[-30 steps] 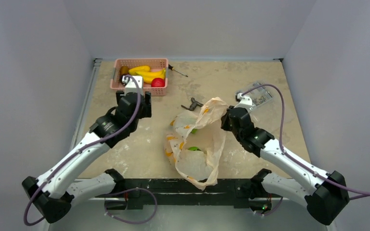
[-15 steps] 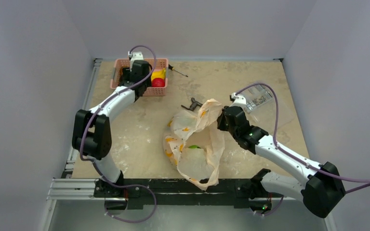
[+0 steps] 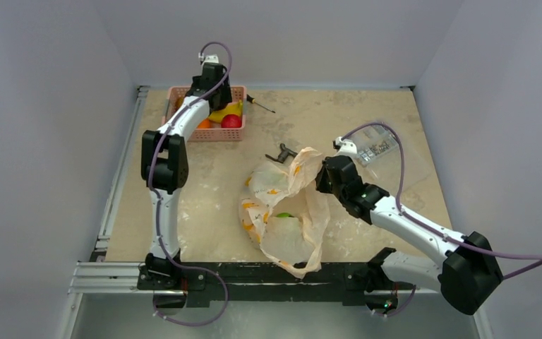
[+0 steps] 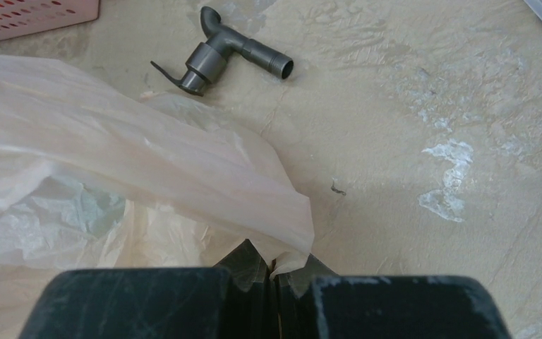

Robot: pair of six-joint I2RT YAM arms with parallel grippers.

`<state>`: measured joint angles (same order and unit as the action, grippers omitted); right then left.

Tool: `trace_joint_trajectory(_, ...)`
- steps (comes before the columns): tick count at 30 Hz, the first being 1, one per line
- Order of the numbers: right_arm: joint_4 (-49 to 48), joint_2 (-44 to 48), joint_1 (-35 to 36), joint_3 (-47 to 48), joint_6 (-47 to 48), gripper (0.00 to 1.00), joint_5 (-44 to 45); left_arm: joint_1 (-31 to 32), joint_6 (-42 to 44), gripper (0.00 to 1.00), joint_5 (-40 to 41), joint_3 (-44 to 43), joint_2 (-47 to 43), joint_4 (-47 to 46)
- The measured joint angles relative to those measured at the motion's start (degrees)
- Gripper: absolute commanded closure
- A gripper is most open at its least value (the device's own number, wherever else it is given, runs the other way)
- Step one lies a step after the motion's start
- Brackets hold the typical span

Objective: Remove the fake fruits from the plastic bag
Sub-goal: Place the fake fruit in the bin.

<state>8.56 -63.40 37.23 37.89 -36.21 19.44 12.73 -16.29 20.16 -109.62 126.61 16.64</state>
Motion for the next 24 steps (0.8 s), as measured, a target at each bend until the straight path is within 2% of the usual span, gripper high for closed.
trace_joint_trajectory(3, 0.02, -0.22, -0.02, 0.0, -0.24, 1.0, -0.31, -0.35, -1.55, 0.79, -1.95, -6.19, 5.51, 5.35)
trace_joint_trajectory(4, -0.02, -0.2, -0.02, 0.0, -0.28, 1.0, -0.55, -0.39, -1.84, 0.76, -2.19, -7.04, 6.51, 6.62)
trace_joint_trajectory(5, 0.0, -0.17, -0.02, 0.0, -0.35, 1.0, -0.68, -0.44, -2.27, 0.7, -2.32, -7.78, 7.37, 7.78)
trace_joint_trajectory(8, 0.02, -0.13, -0.02, 0.0, -0.66, 1.0, -0.98, -0.55, -2.8, 0.44, -2.62, -8.9, 7.43, 9.57)
trace_joint_trajectory(15, 0.28, 1.88, -0.02, 0.0, -1.31, 1.0, -1.44, -0.68, -1.25, 0.02, -3.91, -10.16, 7.41, 13.07)
trace_joint_trajectory(21, 1.01, 2.73, -0.02, 0.02, -1.29, 1.0, -2.45, -0.68, 2.43, 0.0, -6.47, -10.16, 4.96, 18.95)
trace_joint_trajectory(24, 2.43, 2.08, -0.02, 0.76, -1.22, 1.0, -2.51, -0.72, 3.02, 0.03, -7.91, -10.16, 0.04, 24.44)
